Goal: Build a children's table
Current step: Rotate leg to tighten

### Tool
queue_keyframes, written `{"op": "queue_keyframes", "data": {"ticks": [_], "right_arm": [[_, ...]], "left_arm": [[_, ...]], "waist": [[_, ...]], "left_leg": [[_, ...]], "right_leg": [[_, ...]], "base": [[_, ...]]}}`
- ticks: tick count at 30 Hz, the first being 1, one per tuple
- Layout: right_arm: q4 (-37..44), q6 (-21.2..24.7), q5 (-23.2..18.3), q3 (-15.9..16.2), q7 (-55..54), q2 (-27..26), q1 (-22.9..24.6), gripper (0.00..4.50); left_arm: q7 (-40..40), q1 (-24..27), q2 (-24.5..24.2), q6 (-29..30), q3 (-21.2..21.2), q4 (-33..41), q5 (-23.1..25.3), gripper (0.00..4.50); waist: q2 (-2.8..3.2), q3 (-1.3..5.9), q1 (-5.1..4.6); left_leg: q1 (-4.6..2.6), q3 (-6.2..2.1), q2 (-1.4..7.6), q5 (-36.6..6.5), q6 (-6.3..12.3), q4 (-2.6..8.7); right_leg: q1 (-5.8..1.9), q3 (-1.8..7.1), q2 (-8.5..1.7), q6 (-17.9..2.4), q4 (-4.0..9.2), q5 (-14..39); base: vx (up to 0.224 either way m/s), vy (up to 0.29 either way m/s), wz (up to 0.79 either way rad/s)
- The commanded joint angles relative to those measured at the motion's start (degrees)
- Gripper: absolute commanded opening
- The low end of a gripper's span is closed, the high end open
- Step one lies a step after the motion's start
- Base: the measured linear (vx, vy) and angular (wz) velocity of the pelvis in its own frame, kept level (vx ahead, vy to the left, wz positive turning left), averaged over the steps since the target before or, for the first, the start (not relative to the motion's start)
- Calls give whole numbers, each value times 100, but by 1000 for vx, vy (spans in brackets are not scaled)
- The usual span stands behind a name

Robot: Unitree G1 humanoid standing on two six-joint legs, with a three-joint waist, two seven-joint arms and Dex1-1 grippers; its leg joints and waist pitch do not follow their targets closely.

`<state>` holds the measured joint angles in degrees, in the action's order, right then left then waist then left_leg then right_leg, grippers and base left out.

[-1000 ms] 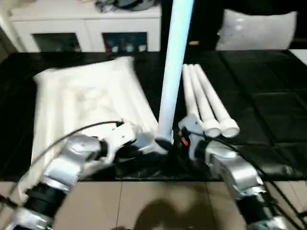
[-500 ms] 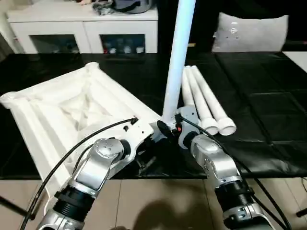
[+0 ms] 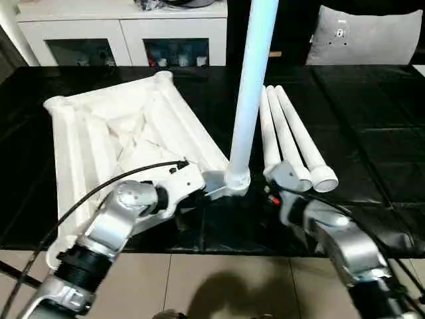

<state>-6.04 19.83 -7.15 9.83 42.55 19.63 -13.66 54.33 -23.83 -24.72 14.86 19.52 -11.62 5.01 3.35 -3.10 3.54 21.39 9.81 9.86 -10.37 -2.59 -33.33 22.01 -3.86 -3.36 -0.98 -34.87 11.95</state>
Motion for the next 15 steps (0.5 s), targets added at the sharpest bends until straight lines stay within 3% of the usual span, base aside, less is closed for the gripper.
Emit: {"op": "queue_keyframes", "data": {"ticks": [1,7,10,15], "right_arm": [[322,-57,-122,-2,520,341,-61,443],[310,-250,-158,222,1303,832,-316,443],[130,-479,-99,435,1694,900,-520,443],[21,-449,-215,683,2211,890,-674,428]], "left_arm": [[550,76,-241,-337,334,-117,38,0],[1139,16,-530,-813,518,-213,14,0],[1469,12,-654,-1043,641,-177,-27,0],[1752,48,-757,-1195,767,-64,-49,0]], "waist": [[12,314,28],[-6,303,47],[-27,338,77],[-11,352,172]], "left_leg": [[-49,-151,332,-1282,282,380],[-85,-139,357,-1430,231,387],[-72,-133,352,-1236,268,364],[-83,-115,375,-996,356,339]], "right_leg": [[-269,316,-499,-1192,454,881],[-238,332,-520,-1198,467,1245],[-248,328,-515,-1271,428,984],[-236,329,-510,-1377,377,574]], "base": [[0,0,0],[0,0,0],[0,0,0],[0,0,0]]}}
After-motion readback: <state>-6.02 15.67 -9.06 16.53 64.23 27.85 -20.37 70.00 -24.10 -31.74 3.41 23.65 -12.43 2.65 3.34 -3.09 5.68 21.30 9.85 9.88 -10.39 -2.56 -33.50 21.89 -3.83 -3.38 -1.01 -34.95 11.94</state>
